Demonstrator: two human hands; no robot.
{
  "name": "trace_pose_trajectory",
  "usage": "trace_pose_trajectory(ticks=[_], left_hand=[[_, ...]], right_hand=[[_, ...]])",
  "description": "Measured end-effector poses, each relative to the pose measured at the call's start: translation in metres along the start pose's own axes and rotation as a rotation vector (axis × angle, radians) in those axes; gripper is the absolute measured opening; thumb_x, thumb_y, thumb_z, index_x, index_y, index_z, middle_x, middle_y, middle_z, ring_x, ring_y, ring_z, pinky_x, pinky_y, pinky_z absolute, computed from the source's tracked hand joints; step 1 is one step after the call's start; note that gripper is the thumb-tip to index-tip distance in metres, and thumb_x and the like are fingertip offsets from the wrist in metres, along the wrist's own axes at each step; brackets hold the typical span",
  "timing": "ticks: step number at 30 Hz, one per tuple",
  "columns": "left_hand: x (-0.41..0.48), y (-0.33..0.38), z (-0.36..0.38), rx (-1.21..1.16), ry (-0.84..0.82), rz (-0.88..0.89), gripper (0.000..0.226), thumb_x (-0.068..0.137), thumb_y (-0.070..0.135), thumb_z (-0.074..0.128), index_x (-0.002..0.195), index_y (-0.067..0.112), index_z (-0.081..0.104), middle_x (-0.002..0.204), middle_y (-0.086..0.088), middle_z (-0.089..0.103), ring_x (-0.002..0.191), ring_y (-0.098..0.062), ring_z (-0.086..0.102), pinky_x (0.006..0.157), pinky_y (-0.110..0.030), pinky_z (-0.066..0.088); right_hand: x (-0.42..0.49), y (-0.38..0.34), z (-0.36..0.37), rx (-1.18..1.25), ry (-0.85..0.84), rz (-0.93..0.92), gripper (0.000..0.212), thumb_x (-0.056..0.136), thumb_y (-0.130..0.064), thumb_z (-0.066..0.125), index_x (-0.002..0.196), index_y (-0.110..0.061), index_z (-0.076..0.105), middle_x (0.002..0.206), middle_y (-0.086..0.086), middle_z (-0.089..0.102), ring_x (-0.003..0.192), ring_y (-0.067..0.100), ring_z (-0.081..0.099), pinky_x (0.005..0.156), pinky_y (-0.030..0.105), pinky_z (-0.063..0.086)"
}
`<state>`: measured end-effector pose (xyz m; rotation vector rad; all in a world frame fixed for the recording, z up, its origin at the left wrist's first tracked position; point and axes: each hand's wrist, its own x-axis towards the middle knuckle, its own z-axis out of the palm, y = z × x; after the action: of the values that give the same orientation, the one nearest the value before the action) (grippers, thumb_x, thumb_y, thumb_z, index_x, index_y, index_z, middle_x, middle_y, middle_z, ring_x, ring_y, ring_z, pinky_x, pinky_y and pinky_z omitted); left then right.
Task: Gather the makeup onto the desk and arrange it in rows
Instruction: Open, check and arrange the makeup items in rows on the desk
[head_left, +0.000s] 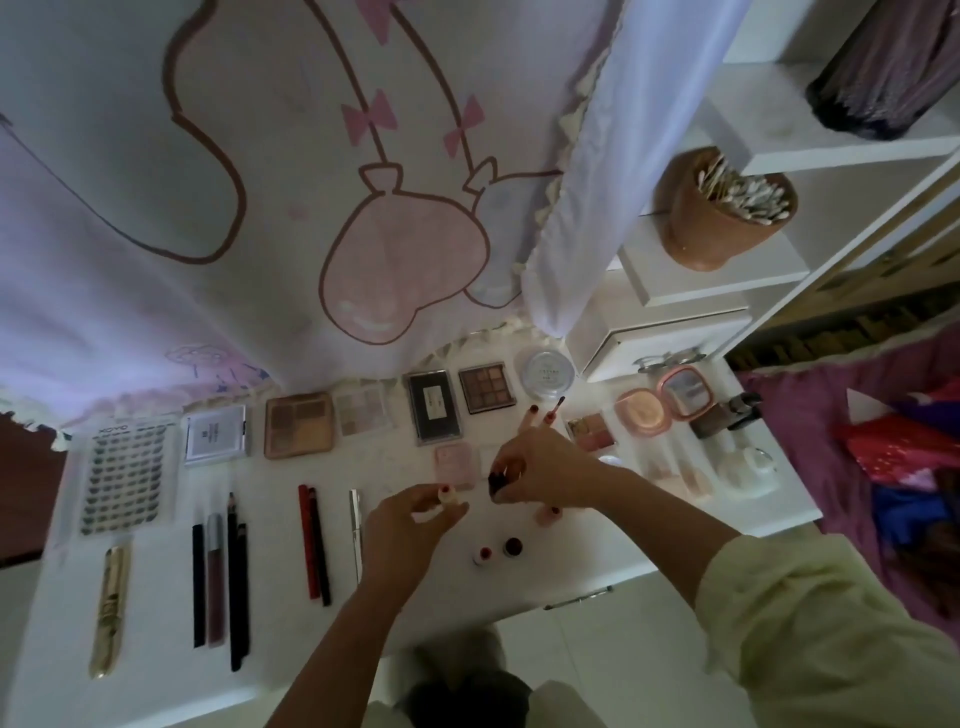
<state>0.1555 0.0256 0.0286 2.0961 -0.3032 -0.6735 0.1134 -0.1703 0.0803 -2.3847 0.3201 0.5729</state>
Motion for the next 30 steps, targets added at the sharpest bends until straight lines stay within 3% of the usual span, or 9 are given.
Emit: trace_pose_trajectory(ticks=[3,5,7,12,16,18,22,30], left_hand=[[0.000,-0.005,0.010,0.051,0.028,-0.014,0.023,0.081,0.035,0.074,0.103,0.029,0.069,0.089,0.020,0.061,0.077,0.009,0.054,0.075,-0.013,0.040],[0.001,-0.006,0.013,0.065,0.037,-0.008,0.009,0.082,0.032,0.073,0.086,0.034,0.066,0.076,0.025,0.057,0.070,0.008,0.053,0.074,-0.014,0.044],[0.001,-0.008,0.016,0.064,0.044,-0.020,0.011,0.082,0.031,0.073,0.081,0.036,0.063,0.073,0.025,0.056,0.067,0.007,0.052,0.072,-0.011,0.042],[0.002,-0.023,0.023,0.069,0.078,-0.019,0.019,0.081,0.034,0.074,0.098,0.026,0.074,0.089,0.015,0.068,0.074,0.007,0.057,0.068,-0.006,0.036],[0.005,-0.031,0.026,0.110,0.067,-0.054,0.025,0.081,0.043,0.071,0.101,0.028,0.072,0.101,0.011,0.069,0.089,-0.006,0.060,0.079,-0.020,0.044],[0.004,-0.030,0.027,0.146,0.071,-0.055,0.028,0.081,0.041,0.071,0.104,0.025,0.070,0.106,0.010,0.065,0.097,-0.009,0.056,0.081,-0.022,0.039],[0.003,-0.027,0.029,0.174,0.088,-0.045,0.033,0.082,0.038,0.072,0.110,0.021,0.069,0.107,0.007,0.058,0.098,-0.006,0.045,0.081,-0.018,0.030],[0.004,-0.027,0.034,0.219,0.057,-0.025,0.039,0.082,0.042,0.070,0.115,0.021,0.068,0.112,0.004,0.058,0.096,-0.003,0.038,0.071,-0.008,0.025]], right_hand=[[0.011,0.005,0.015,-0.127,-0.057,0.001,0.026,0.083,-0.024,0.073,0.106,-0.013,0.071,0.104,0.002,0.067,0.092,0.015,0.062,0.084,0.026,0.048],[0.016,0.006,0.023,-0.199,-0.077,-0.017,0.025,0.085,-0.026,0.070,0.108,-0.014,0.070,0.106,0.002,0.066,0.091,0.013,0.059,0.081,0.023,0.044],[0.019,0.008,0.029,-0.249,-0.082,-0.030,0.025,0.087,-0.027,0.068,0.108,-0.014,0.069,0.105,0.002,0.066,0.089,0.013,0.057,0.078,0.023,0.042],[0.027,0.013,0.038,-0.385,-0.064,-0.058,0.031,0.089,-0.032,0.066,0.116,-0.018,0.066,0.113,0.003,0.061,0.103,0.020,0.057,0.082,0.028,0.042],[0.031,0.013,0.041,-0.515,-0.074,-0.117,0.028,0.090,-0.030,0.064,0.112,-0.013,0.066,0.109,0.007,0.060,0.100,0.022,0.057,0.081,0.032,0.045],[0.031,0.015,0.042,-0.559,-0.065,-0.141,0.027,0.091,-0.029,0.062,0.110,-0.011,0.065,0.107,0.008,0.060,0.099,0.023,0.057,0.079,0.033,0.047],[0.029,0.020,0.043,-0.583,-0.053,-0.157,0.027,0.091,-0.030,0.060,0.109,-0.010,0.065,0.105,0.008,0.059,0.098,0.022,0.056,0.071,0.029,0.039],[0.028,0.020,0.042,-0.655,-0.050,-0.240,0.024,0.090,-0.027,0.059,0.104,-0.008,0.066,0.100,0.007,0.061,0.098,0.022,0.053,0.074,0.031,0.040]])
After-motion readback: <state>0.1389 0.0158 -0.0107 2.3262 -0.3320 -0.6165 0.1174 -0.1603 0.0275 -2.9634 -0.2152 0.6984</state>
